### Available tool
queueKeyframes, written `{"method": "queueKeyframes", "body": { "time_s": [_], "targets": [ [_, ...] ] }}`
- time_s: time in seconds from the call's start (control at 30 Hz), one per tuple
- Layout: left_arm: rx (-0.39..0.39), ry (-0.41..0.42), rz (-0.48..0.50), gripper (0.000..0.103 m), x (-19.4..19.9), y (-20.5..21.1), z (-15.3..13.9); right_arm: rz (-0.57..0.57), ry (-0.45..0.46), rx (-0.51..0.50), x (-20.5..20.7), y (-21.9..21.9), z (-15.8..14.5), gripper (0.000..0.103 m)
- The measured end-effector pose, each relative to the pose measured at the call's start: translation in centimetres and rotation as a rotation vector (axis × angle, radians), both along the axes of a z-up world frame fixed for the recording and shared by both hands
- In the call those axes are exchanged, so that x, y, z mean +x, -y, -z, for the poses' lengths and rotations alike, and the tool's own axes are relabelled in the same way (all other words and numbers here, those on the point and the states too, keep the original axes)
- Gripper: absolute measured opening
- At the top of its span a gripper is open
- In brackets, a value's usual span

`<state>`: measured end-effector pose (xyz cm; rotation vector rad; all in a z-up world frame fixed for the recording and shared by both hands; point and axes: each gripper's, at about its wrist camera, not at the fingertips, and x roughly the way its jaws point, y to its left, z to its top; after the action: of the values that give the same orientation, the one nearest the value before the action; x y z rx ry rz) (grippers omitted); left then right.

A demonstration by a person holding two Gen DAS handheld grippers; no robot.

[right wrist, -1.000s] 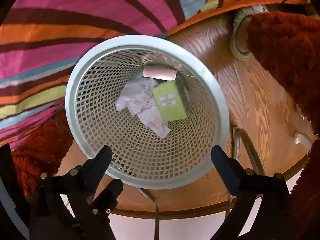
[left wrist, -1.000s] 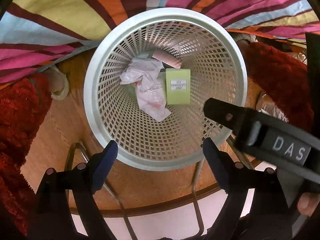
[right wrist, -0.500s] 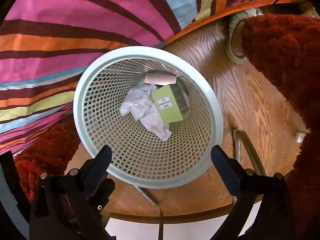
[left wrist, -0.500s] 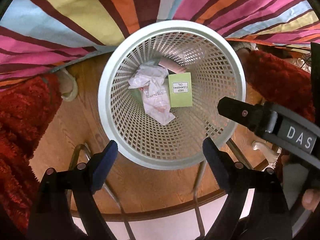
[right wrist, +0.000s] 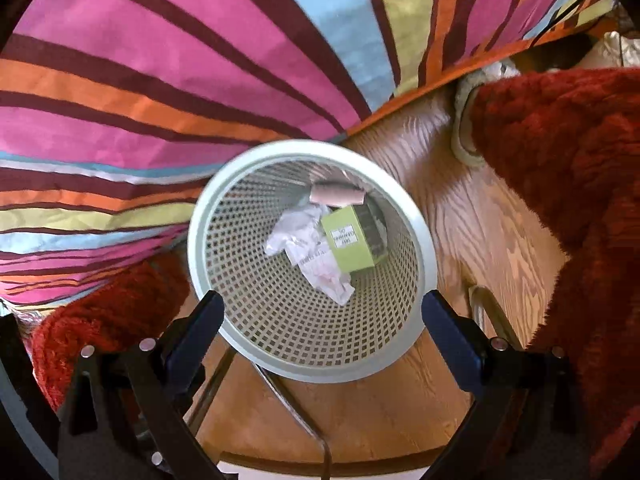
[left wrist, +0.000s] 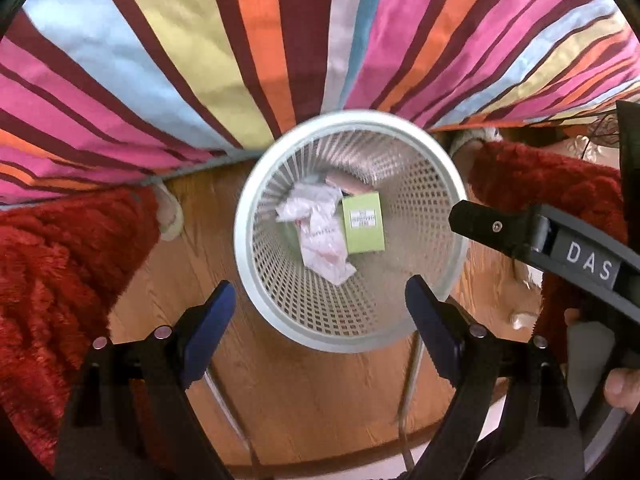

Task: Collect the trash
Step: 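Move both tools back over the bed toward the remaining items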

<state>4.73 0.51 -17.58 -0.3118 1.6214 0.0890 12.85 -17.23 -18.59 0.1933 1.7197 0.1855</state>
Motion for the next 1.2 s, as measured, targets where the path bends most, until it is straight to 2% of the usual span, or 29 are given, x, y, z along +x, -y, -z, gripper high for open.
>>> {"method": "queueKeyframes", "body": {
  "time_s": [0.27, 0.3, 0.47, 0.5, 0.67, 0.87, 1.1, 1.2],
  "targets": [
    [0.077, 0.17, 0.018, 0.084, -0.2, 0.2, -4.5, 0.014, 0.16, 0.053, 0.3, 0.3, -3.4, 0.095],
    [0.089, 0.214, 0.021, 0.084, -0.2, 0.3, -5.5, 0.012, 0.183, 0.057, 0.3, 0.2, -3.9, 0.095],
    [0.151, 0.417, 0.021, 0.085, -0.6, 0.5, -9.6, -0.01, 0.374, 0.112, 0.1, 0.1, -7.9, 0.095],
    [0.162, 0.45, 0.018, 0.088, -0.6, 0.4, -10.3, -0.01, 0.414, 0.124, 0.2, 0.1, -8.8, 0.095],
    [0.213, 0.571, -0.03, 0.089, -0.7, -0.3, -13.0, -0.001, 0.595, 0.145, 0.4, 0.5, -12.6, 0.095],
    [0.304, 0.655, -0.12, 0.089, -0.7, -1.8, -15.7, 0.016, 0.784, 0.126, 0.6, 0.8, -16.2, 0.095],
    [0.345, 0.699, -0.212, 0.089, 0.7, -4.1, -18.1, 0.02, 0.895, 0.084, 2.5, -0.2, -18.2, 0.095],
    [0.325, 0.689, -0.26, 0.089, 1.9, -5.7, -18.4, -0.002, 0.915, 0.061, 3.2, -0.4, -18.6, 0.095]
  ]
}}
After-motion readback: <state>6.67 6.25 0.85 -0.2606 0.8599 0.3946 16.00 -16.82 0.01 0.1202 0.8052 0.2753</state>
